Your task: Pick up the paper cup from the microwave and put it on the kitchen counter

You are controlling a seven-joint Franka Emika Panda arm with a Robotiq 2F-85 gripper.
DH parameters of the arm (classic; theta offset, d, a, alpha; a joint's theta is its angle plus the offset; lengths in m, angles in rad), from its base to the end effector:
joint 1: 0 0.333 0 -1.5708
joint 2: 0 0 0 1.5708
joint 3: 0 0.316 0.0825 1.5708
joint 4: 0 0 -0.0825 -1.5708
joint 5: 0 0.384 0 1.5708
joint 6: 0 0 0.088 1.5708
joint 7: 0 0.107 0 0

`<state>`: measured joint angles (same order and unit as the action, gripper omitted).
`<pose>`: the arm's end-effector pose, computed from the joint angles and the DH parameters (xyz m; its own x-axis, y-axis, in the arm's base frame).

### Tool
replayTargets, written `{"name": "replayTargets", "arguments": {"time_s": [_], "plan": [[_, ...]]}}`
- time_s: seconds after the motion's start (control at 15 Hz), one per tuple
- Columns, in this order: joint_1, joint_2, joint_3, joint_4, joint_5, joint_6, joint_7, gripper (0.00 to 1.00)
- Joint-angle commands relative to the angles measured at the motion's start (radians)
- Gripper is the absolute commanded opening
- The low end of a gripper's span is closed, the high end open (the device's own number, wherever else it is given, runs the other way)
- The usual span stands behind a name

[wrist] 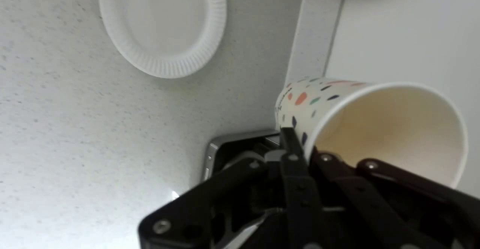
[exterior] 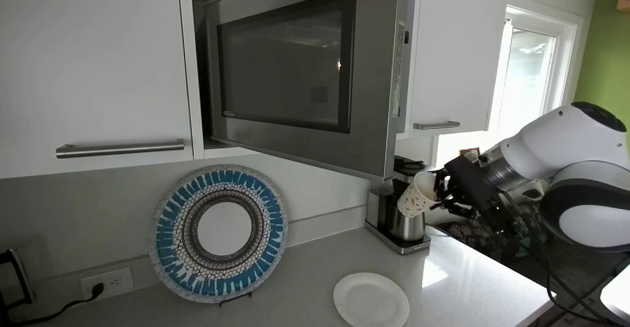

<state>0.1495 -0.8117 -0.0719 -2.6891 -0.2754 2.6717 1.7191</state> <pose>0.3551 0.0320 0.5595 0.0787 -0.9915 0.1041 -0.6866 -0.1296 -0.7154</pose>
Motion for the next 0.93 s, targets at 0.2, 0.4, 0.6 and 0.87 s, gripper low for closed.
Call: {"name": "replayTargets", "arguments": {"time_s": [0.2, 0.4, 0.6, 0.87], "plan": [[-0.075, -0.025, -0.026, -0.068, 0.387, -0.288, -0.268, 0.00], [-0.134, 0.003, 0.028, -0.045, 0.436, -0.294, -0.311, 0.02], [-0.152, 0.002, 0.054, -0.041, 0.443, -0.291, -0.314, 0.02], [-0.202, 0.044, 0.031, -0.032, 0.443, -0.303, -0.293, 0.00]]}}
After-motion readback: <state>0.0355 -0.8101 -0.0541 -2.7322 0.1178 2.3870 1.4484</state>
